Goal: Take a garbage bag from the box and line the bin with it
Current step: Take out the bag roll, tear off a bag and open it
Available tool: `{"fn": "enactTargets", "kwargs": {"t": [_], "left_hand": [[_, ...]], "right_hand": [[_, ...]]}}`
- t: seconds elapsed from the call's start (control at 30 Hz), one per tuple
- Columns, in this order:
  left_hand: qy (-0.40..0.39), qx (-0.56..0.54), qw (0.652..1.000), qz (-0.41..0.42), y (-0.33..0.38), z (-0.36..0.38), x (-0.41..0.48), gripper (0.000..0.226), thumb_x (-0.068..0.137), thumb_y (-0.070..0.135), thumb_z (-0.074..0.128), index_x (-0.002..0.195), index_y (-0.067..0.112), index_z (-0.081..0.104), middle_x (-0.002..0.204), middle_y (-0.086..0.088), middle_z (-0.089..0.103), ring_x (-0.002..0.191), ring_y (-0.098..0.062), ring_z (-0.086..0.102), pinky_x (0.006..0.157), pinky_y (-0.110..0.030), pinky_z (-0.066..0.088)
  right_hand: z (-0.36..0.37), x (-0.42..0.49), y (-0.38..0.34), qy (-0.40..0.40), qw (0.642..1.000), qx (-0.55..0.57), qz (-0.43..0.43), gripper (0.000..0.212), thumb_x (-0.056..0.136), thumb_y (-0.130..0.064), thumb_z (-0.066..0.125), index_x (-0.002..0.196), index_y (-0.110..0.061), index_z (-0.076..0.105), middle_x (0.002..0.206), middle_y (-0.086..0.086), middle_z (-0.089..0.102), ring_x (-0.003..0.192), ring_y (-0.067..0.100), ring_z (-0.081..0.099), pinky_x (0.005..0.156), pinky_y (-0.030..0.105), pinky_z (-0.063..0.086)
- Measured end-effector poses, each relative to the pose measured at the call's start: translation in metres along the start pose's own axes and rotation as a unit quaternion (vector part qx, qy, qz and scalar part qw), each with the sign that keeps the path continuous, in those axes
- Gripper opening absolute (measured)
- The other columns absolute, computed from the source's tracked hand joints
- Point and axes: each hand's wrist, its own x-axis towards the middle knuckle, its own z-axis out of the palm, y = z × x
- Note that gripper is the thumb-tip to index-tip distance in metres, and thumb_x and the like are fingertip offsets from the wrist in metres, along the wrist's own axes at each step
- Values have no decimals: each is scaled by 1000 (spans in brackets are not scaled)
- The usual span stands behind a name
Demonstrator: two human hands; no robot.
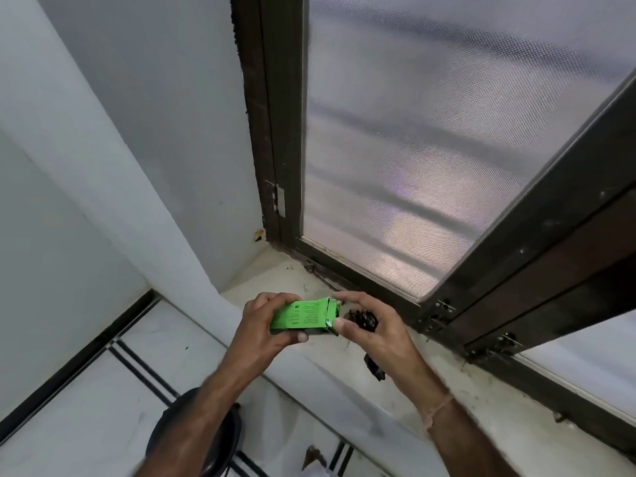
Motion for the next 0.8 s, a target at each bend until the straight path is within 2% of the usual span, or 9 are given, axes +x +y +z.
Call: {"fn": "enactTargets", "kwargs": {"t": [0.07,0.17,0.27,0.33,0.43,0.57,0.67,0.73,0.8], "left_hand": [[-4,12,1000,1,-2,-1,0,61,68,46,85,125,40,67,120,10,57,121,-20,48,99,-29,43],[-12,20,1000,4,-4,-2,-1,60,71,39,91,124,45,64,121,12,56,122,-17,45,95,-18,38],[-12,31,999,5,-3,-3,-3,60,73,36,92,126,42,66,120,13,56,121,-16,44,94,-15,35],[-15,47,999,11,-2,-4,-4,61,73,36,92,129,38,67,121,13,56,120,-15,44,93,-12,34],[-25,59,998,24,1,-6,-5,61,74,36,91,129,39,66,121,15,55,119,-12,42,91,-7,31],[-40,65,997,23,4,-9,-6,59,76,36,90,128,46,63,120,18,54,120,-11,41,90,-7,31],[-45,80,995,23,6,-7,-6,59,76,35,90,129,42,65,120,17,54,120,-9,39,90,-6,30],[-43,86,995,25,7,-5,-6,60,75,35,90,131,38,66,119,16,54,119,-10,39,89,-6,31],[-40,90,995,23,7,-1,-5,62,76,36,90,132,36,66,119,15,55,118,-10,39,89,-8,31]], "right_hand": [[1,2,1,0,1000,-12,7,34,87,-36,83,119,-38,72,101,18,74,97,49,68,85,69,56],[1,6,5,4,999,-29,20,27,85,-37,85,108,-36,72,91,15,75,81,49,68,75,67,58],[-1,8,6,3,999,-42,23,21,84,-36,86,96,-30,71,87,14,72,64,25,58,58,52,55],[-2,9,7,-10,998,-50,31,19,85,-35,86,91,-27,69,84,16,70,61,20,54,48,35,48],[-2,9,9,-26,998,-42,45,19,90,-31,81,88,-18,67,95,26,72,65,32,60,54,38,49],[-2,7,10,-22,997,-43,56,24,95,-31,76,92,-9,65,96,33,68,59,14,50,47,22,41],[2,5,12,-19,998,-31,58,25,96,-30,74,94,-7,65,94,33,67,64,23,51,48,30,42],[5,4,14,-3,998,-18,53,23,96,-27,75,95,-6,66,93,32,68,70,25,55,57,37,45],[9,3,18,25,998,17,47,16,95,-21,76,99,-9,67,88,24,69,70,15,58,61,30,48]]}}
